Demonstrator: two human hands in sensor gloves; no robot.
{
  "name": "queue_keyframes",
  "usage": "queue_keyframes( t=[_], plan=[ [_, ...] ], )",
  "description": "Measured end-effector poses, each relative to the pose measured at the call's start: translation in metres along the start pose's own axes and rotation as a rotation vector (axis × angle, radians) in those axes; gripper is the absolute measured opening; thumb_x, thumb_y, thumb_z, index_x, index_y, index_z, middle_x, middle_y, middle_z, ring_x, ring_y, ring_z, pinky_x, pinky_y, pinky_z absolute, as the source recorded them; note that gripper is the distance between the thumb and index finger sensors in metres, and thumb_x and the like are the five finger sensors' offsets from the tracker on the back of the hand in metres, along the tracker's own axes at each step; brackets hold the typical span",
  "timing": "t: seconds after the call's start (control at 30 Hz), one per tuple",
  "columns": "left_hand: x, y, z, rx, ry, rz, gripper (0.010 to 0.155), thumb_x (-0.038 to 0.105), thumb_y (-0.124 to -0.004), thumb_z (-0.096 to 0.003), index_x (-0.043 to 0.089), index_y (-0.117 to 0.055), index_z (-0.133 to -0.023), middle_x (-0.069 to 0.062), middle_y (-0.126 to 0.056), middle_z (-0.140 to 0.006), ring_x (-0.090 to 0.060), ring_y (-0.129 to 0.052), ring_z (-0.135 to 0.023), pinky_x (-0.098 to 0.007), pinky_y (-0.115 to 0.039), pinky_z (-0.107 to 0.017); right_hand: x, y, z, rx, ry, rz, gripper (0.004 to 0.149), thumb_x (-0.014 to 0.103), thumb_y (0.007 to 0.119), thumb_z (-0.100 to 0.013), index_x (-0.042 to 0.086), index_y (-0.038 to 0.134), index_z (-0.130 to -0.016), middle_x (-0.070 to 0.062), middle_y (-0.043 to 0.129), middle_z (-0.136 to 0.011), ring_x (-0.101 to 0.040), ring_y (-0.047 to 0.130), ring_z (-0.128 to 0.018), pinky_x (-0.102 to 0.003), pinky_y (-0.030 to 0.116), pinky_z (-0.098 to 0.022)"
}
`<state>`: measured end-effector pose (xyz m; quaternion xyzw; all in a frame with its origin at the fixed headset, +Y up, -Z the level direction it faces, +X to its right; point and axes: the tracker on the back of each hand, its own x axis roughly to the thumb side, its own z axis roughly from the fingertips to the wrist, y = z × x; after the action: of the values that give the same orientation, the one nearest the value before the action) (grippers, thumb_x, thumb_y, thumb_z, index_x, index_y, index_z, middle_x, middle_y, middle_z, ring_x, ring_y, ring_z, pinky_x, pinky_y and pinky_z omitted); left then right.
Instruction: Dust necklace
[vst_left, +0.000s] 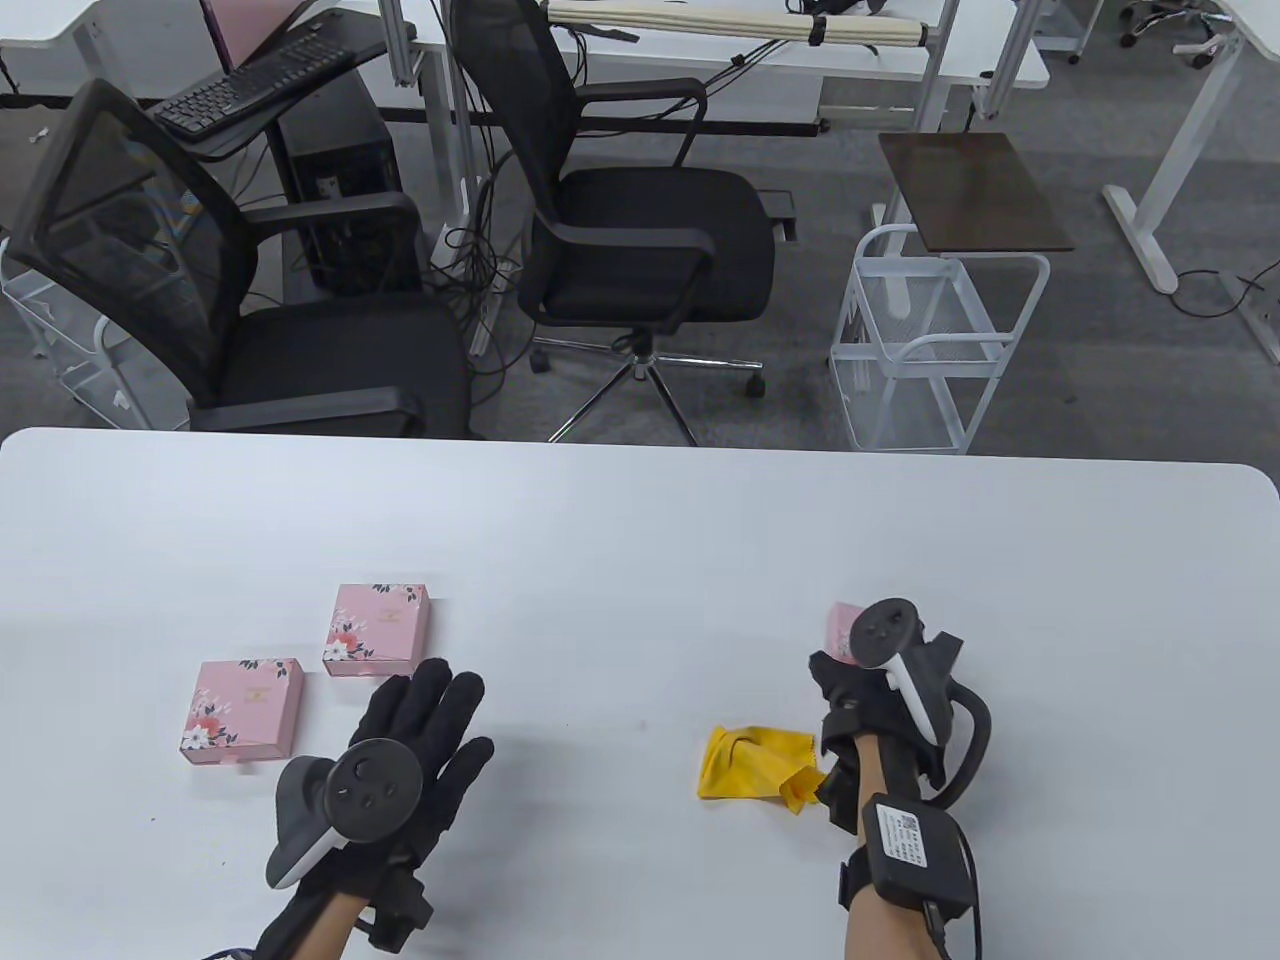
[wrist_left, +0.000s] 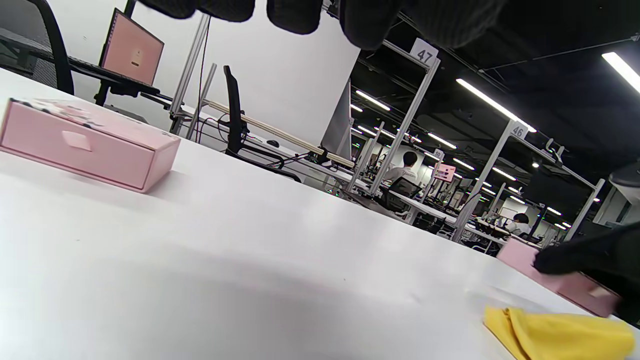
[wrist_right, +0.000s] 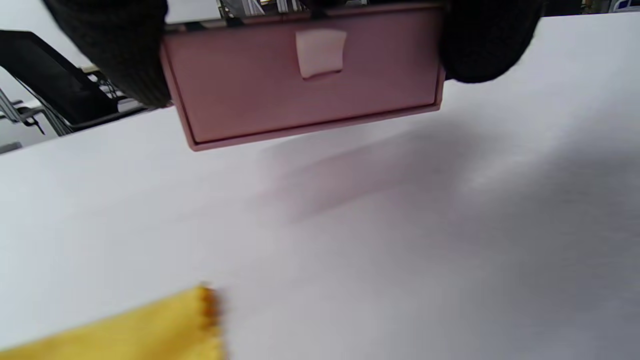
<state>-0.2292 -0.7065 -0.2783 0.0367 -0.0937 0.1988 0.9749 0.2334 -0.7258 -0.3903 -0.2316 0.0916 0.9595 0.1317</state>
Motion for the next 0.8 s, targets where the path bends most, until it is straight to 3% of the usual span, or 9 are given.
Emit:
queue_keyframes(
  t=[0.2, 0.3, 0.43, 0.5, 0.63, 0.8],
  plan=[
    [-0.004, -0.003, -0.001, -0.011, 0.019, -0.014, 0.064, 0.053, -0.062, -0.0590, 0.030, -0.048, -0.117, -0.010, -0.038, -0.126, -0.047, -0.036, -0.108, -0.063, -0.043, -0.077, -0.030, 0.018, -0.008, 0.028, -0.020, -0.004, 0.100, 0.055, 0.081, -0.061, -0.005, 0.023, -0.116, -0.047, 0.026, -0.113, -0.072, 0.051, -0.091, -0.071, 0.056, -0.068],
    [-0.005, -0.008, -0.003, -0.023, 0.023, -0.026, 0.063, 0.053, -0.062, -0.0591, 0.030, -0.048, -0.117, -0.010, -0.038, -0.126, -0.046, -0.036, -0.108, -0.063, -0.043, -0.077, -0.032, 0.023, -0.008, 0.008, -0.023, 0.042, 0.100, 0.054, 0.081, -0.060, -0.004, 0.021, -0.115, -0.047, 0.024, -0.113, -0.072, 0.049, -0.092, -0.072, 0.055, -0.068],
    [-0.006, -0.014, -0.004, -0.053, 0.022, -0.051, 0.064, 0.053, -0.062, -0.0590, 0.030, -0.047, -0.117, -0.010, -0.038, -0.126, -0.047, -0.036, -0.108, -0.063, -0.044, -0.077, -0.030, 0.023, -0.005, 0.066, -0.031, 0.065, 0.104, 0.057, 0.076, -0.060, -0.006, 0.013, -0.115, -0.047, 0.011, -0.112, -0.075, 0.035, -0.094, -0.075, 0.045, -0.071],
    [-0.006, -0.015, -0.004, -0.053, 0.024, -0.055, 0.064, 0.053, -0.062, -0.0591, 0.030, -0.047, -0.117, -0.010, -0.038, -0.126, -0.046, -0.037, -0.108, -0.063, -0.044, -0.077, -0.027, 0.015, 0.001, 0.005, -0.048, 0.090, 0.105, 0.057, 0.075, -0.059, -0.006, 0.011, -0.114, -0.049, 0.008, -0.111, -0.075, 0.031, -0.094, -0.076, 0.042, -0.071],
    [-0.007, -0.015, -0.004, -0.060, 0.034, -0.052, 0.063, 0.052, -0.062, -0.0591, 0.030, -0.047, -0.117, -0.010, -0.040, -0.126, -0.046, -0.038, -0.108, -0.062, -0.045, -0.077, -0.010, -0.011, 0.022, -0.107, -0.153, 0.094, 0.096, 0.055, 0.072, -0.061, -0.004, 0.019, -0.116, -0.047, 0.016, -0.112, -0.072, 0.035, -0.094, -0.073, 0.045, -0.071],
    [-0.011, -0.016, -0.005, -0.069, 0.057, -0.045, 0.065, 0.053, -0.062, -0.0589, 0.028, -0.048, -0.117, -0.011, -0.044, -0.125, -0.046, -0.041, -0.107, -0.061, -0.048, -0.077, 0.022, -0.038, 0.072, -0.186, -0.364, -0.115, 0.081, 0.051, 0.071, -0.064, -0.001, 0.037, -0.116, -0.040, 0.040, -0.114, -0.064, 0.055, -0.092, -0.067, 0.056, -0.069]
  ],
)
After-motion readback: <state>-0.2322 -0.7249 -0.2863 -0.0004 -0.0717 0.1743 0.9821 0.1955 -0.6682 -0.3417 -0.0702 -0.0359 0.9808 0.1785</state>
